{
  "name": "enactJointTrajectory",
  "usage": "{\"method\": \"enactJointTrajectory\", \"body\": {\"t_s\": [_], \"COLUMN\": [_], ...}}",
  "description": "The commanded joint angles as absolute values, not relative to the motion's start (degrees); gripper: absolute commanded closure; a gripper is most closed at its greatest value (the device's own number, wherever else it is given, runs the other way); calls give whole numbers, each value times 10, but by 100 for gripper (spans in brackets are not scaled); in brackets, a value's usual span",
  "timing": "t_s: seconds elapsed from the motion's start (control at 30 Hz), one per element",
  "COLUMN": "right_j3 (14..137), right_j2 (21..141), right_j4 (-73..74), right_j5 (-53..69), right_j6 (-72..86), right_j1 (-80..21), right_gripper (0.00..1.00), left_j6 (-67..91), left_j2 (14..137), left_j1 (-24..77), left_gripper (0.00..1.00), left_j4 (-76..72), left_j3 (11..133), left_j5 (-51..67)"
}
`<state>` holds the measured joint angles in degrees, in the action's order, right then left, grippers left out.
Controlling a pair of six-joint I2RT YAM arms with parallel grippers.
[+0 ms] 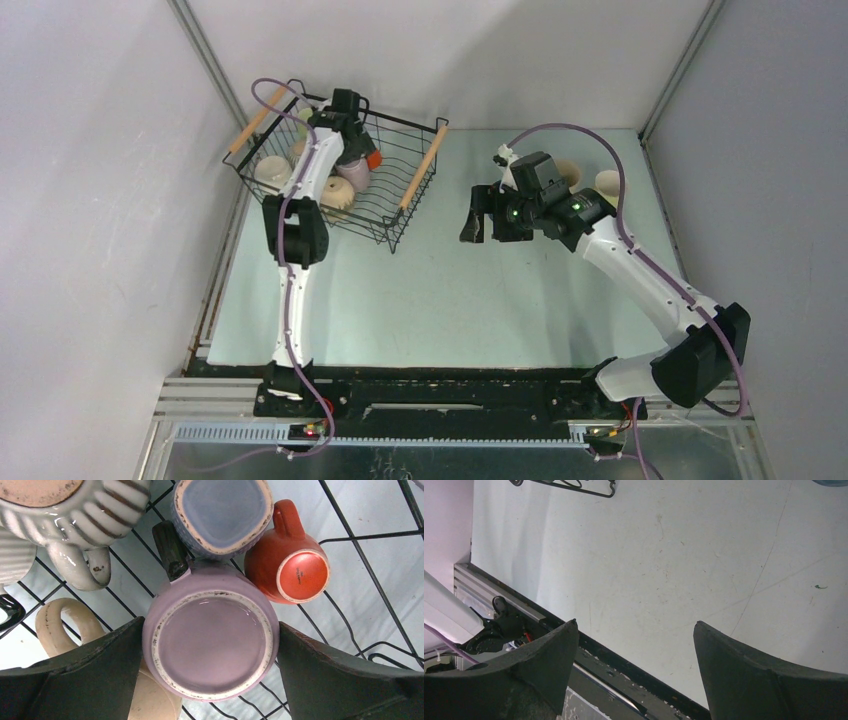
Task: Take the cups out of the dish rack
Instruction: Unload the cup from the dish rack.
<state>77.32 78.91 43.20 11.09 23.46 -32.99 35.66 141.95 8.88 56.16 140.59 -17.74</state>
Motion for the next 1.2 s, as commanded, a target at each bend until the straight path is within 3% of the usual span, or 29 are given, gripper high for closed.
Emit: {"method": "enactJointTrajectory", "body": {"t_s": [0.0,0.1,0.27,0.37,0.57,1.17], "right_j3": [795,795,795,795,795,796], "right_j2": [790,791,792,790,788,781], "right_j4": [431,431,430,428,425,408], "right_j5": [113,112,112,113,114,118], "right_j6": [223,223,223,224,228,242], "right_j1": [-332,-332,-331,-331,-332,-334], "right_gripper": [8,8,8,8,8,8], "left_j6": [362,366,368,364,354,348], "left_j2": [1425,1424,1411,1390,1351,1272], "left_j1": [90,90,91,92,94,103], "left_gripper": [5,12,44,54,64,75], "left_j4": [566,565,564,560,559,565], "left_j3": [1443,1443,1438,1426,1408,1372], "left_j5": [-181,-180,-174,-168,-153,-111]}}
